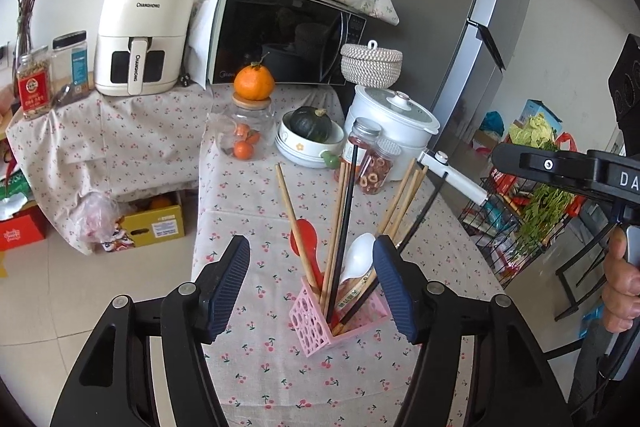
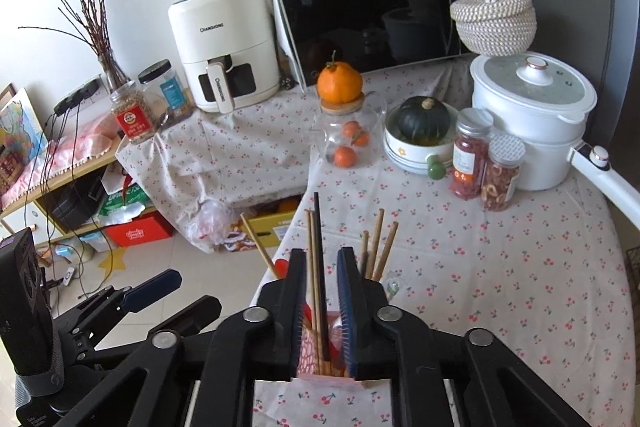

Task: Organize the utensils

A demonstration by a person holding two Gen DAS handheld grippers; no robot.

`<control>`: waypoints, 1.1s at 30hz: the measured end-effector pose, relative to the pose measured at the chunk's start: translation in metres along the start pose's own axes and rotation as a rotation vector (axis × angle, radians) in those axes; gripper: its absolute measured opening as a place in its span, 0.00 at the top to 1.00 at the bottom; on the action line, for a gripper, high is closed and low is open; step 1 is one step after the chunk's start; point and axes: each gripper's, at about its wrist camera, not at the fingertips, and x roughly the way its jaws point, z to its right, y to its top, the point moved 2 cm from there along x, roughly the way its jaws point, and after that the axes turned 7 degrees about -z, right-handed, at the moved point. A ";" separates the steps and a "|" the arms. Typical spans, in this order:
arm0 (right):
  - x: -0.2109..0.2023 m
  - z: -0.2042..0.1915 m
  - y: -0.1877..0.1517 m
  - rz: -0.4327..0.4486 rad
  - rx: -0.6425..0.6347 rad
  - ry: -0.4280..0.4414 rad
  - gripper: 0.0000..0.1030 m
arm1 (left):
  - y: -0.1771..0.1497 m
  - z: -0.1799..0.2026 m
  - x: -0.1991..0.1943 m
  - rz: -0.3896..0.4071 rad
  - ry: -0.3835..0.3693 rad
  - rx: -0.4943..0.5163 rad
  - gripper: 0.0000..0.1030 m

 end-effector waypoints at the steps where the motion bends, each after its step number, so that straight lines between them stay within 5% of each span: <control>1: -0.004 0.002 -0.001 0.010 0.007 -0.002 0.64 | 0.000 0.001 0.000 -0.003 0.004 0.004 0.31; 6: -0.025 0.014 -0.014 0.067 0.021 -0.039 0.39 | -0.006 0.007 0.002 -0.022 0.020 0.006 0.22; 8: -0.032 0.020 -0.026 0.091 0.026 -0.072 0.21 | -0.010 0.010 0.002 -0.032 0.027 0.006 0.17; 16: -0.045 0.049 -0.089 0.094 0.116 -0.198 0.01 | -0.028 0.027 -0.006 -0.052 0.141 0.034 0.01; 33: -0.060 0.075 -0.154 0.124 0.181 -0.418 0.00 | -0.078 0.083 -0.022 -0.039 0.272 0.173 0.00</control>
